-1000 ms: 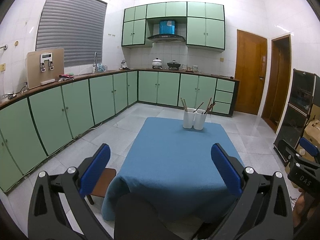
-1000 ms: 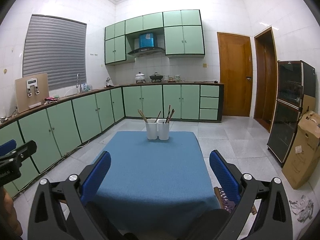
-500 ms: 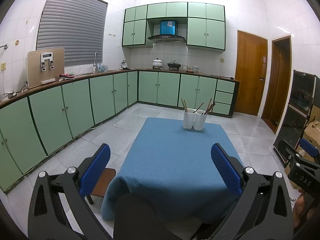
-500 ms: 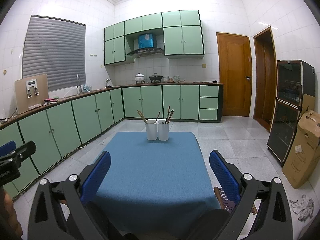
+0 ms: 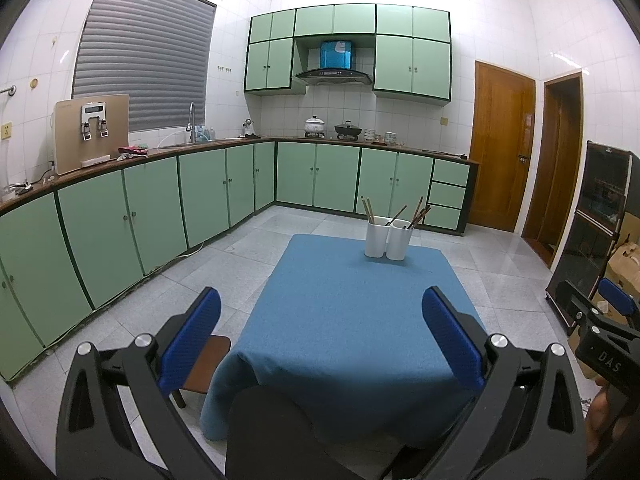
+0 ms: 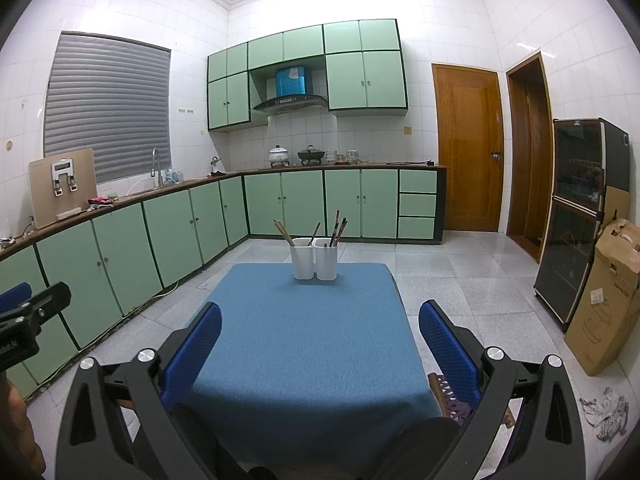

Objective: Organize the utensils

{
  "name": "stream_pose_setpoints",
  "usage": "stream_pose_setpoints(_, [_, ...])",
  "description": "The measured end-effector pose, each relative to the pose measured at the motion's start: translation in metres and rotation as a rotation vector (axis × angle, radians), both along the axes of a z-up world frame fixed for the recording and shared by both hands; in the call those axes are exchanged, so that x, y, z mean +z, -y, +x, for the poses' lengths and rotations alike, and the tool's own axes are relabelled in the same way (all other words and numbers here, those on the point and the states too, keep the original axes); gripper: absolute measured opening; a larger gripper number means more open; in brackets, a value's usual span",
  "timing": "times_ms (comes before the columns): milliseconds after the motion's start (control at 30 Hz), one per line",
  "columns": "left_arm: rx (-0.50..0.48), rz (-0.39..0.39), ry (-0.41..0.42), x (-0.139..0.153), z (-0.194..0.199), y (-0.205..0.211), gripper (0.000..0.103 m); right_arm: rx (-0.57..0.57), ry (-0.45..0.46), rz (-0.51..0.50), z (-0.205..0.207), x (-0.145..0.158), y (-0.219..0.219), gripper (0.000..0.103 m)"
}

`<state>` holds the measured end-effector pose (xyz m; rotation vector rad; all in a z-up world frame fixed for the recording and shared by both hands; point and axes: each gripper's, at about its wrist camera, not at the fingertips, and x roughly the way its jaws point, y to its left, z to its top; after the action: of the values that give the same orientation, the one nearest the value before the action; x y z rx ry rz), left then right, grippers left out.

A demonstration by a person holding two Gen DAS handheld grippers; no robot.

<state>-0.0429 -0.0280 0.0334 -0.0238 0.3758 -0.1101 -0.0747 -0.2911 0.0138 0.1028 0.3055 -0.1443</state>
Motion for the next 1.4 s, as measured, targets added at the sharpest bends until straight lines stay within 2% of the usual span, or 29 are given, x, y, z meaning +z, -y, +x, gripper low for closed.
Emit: stream_pose_setpoints(1400, [0.003, -0.002, 0.001, -0.0022, -0.0008, 0.0018, 0.098, -0.003, -0.001, 0.003, -0.0006, -0.0019, -0.0012, 0.097])
